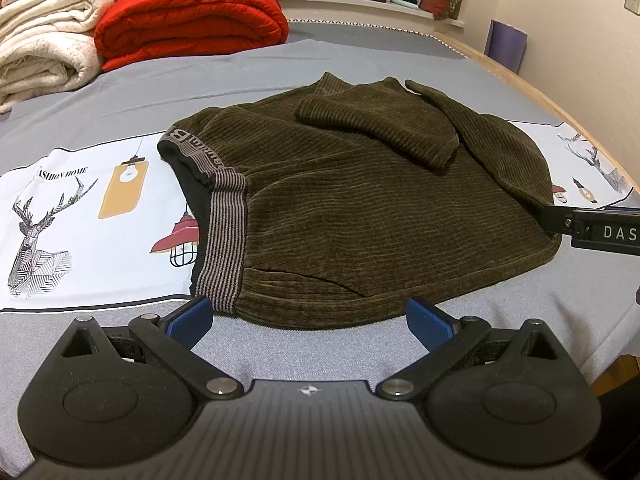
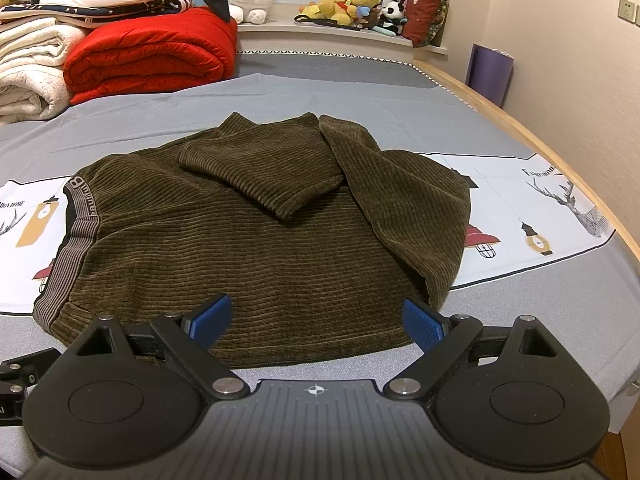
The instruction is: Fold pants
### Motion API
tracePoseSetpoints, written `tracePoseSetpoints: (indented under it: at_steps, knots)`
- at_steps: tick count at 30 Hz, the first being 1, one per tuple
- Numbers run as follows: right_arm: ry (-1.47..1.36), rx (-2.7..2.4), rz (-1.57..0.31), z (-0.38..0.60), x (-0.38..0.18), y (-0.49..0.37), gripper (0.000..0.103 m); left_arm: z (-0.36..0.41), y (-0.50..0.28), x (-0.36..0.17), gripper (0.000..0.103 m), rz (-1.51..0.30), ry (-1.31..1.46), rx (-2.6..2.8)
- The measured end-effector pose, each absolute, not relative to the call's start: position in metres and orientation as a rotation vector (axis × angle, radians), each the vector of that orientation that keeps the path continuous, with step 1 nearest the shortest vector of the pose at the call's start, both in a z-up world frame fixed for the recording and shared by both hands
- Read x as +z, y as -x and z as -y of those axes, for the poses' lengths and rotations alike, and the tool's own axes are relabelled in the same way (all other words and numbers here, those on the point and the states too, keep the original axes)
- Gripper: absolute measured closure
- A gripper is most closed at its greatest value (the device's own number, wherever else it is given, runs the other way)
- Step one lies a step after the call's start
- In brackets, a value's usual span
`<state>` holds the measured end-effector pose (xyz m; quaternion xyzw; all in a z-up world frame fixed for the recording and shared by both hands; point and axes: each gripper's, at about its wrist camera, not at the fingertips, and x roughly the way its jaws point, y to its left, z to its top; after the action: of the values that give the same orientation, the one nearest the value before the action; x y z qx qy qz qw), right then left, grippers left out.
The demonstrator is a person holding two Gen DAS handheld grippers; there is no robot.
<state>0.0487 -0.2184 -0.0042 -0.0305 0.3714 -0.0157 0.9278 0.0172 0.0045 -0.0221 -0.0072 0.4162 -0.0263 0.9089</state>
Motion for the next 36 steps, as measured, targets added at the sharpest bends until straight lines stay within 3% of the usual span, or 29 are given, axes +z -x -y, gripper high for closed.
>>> tracePoseSetpoints:
  at_steps: [36]
  knots:
    - [0.065,-0.031,-0.764,0.2177,-0.0042,-0.0490,0.010,-0.0018,-0.0135,-0.0214,0.000,-0.846,-0.005,-0.060]
